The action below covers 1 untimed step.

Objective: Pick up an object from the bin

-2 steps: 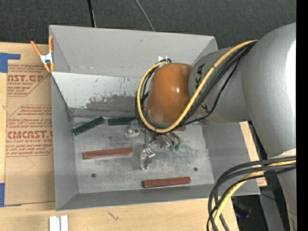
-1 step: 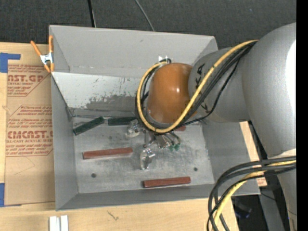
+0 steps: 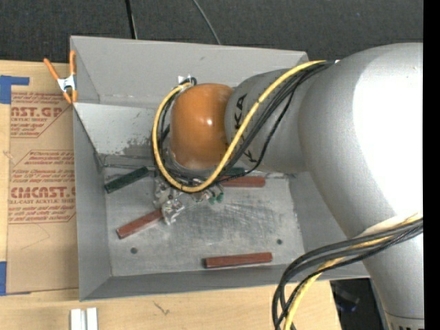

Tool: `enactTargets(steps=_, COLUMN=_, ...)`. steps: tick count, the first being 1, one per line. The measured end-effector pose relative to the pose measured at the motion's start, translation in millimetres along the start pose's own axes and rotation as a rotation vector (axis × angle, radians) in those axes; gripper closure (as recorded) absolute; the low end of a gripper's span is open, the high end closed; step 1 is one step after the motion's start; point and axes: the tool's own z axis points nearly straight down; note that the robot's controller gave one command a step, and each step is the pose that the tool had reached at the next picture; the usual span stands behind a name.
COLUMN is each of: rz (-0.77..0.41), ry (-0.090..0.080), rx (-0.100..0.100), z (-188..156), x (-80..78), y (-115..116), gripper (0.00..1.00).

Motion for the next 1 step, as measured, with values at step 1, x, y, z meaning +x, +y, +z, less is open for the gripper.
enactTargets(steps=1, rz=0.0, ry=0.0, rx=0.0, z=0.0, x=0.0, y=0.0, gripper=1.0)
